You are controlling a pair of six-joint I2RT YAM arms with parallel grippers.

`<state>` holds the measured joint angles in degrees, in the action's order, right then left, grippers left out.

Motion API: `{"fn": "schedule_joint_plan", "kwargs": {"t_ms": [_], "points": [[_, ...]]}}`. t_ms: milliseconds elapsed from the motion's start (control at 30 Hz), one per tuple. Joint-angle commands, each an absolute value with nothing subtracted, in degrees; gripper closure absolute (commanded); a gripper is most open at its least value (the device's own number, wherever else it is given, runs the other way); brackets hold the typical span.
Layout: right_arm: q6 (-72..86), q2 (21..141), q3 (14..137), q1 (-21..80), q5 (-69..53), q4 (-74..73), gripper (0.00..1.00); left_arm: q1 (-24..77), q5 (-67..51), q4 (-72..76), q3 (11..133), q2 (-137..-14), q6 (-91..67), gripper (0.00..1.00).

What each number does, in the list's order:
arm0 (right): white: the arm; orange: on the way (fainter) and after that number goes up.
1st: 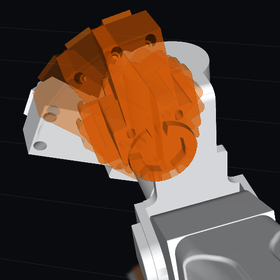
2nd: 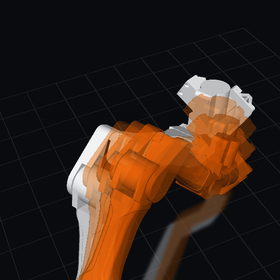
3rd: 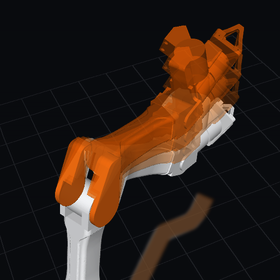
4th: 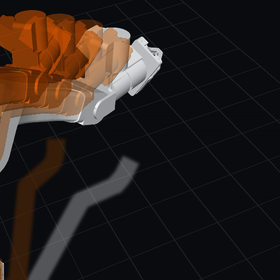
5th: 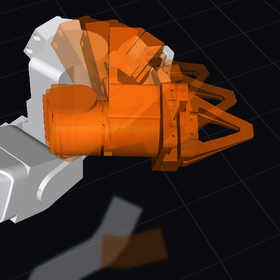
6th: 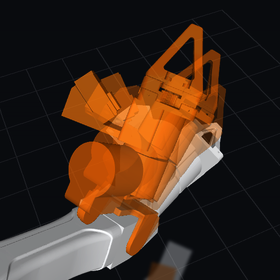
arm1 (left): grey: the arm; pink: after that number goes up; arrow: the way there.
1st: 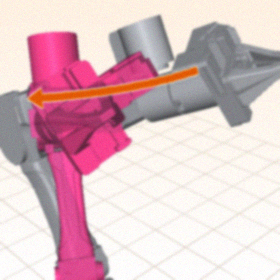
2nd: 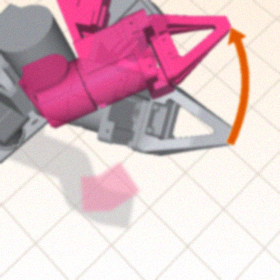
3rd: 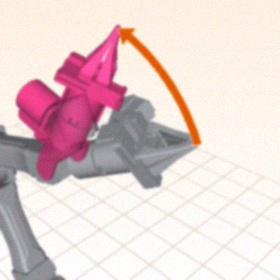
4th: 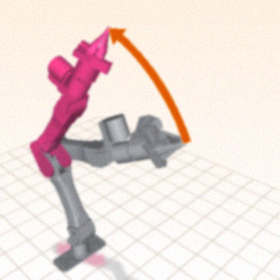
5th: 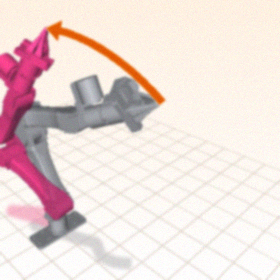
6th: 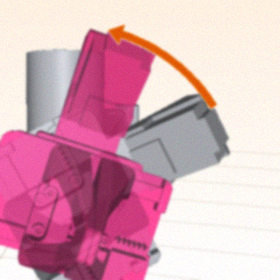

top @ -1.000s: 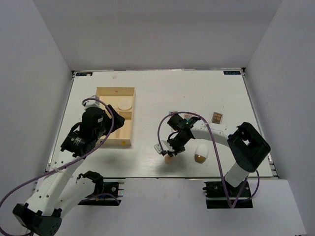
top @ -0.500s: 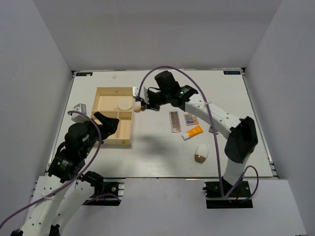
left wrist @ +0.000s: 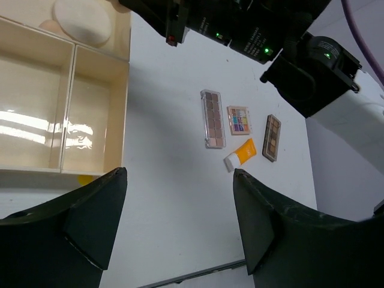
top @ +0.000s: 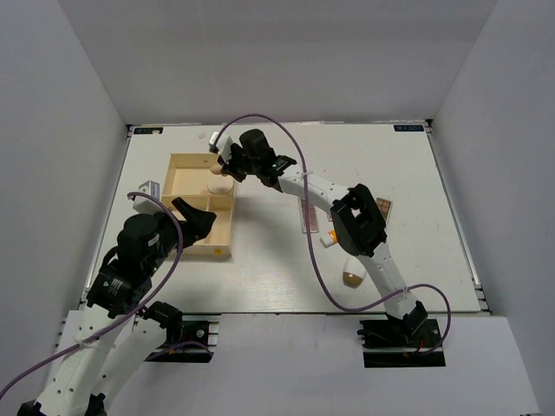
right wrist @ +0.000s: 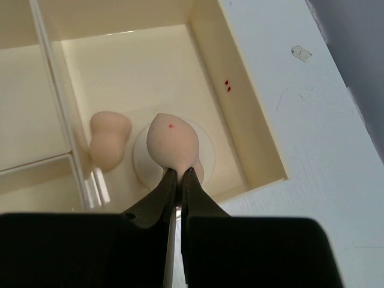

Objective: Organize the makeup

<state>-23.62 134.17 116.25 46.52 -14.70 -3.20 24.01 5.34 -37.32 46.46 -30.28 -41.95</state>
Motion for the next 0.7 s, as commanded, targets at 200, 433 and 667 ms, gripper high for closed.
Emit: {"fn": "schedule_joint_plan", "kwargs": {"t_ms": [200,433,667], "points": [[-19.5,134.6,117.7,46.2,-13.7,7.8,0.48,23.9,1.5,-37.0,49.2,-35.2,-40.8,0.17],[-18.6,132.2,117.2,45.0,-14.8,7.5,0.41,23.9,-2.7,-31.7,48.3,-38.9,-41.1,0.15],[-16.0,127.3,115.8,43.4,-12.1,4.5,0.40,23.9,-6.8,-28.1,48.6,-42.4,-42.0,0.15]]}}
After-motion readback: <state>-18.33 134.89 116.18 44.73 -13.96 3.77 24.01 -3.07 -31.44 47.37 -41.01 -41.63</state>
